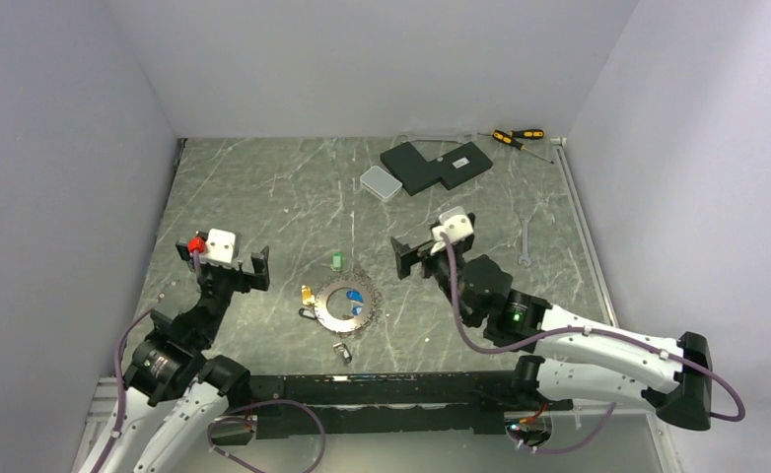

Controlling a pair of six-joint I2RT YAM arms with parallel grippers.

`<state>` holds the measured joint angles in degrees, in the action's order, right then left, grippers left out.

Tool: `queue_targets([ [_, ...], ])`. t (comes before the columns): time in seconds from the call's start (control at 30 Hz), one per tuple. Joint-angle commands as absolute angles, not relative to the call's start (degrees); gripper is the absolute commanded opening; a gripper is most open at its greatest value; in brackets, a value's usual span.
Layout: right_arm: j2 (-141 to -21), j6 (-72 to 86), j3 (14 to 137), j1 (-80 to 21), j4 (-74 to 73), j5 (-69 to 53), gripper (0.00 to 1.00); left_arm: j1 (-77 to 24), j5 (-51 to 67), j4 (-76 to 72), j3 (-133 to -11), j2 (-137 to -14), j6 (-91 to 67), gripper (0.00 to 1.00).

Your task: Put the keys on the keyring

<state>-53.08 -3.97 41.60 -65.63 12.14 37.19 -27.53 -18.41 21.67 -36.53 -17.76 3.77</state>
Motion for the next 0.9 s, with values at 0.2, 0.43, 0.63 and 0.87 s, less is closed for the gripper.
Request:
queue_targets([
  [0.2, -46.1, 1.9, 38.5, -65.7, 9.7, 47.3, 1.0, -26.3, -20.1, 19.1, -36.8, -19.2, 3.6, 0.99],
  [0.43, -44.1, 3.1, 37.7, -65.7, 7.3, 46.0, 1.0, -25.8, -20.1, 19.2, -36.9, -19.7, 3.6, 1.0],
  [0.63, -43.1, 3.5, 37.4, -65.7, 6.4, 45.0, 1.0, -25.6, -20.2, 19.4, -36.8, -19.8, 3.5, 0.99],
  [0.87, -42.4, 4.5, 37.0, -65.7, 7.2, 43.9, 1.0, -25.4, -20.2, 19.3, -36.8, -19.8, 3.6, 0.99],
])
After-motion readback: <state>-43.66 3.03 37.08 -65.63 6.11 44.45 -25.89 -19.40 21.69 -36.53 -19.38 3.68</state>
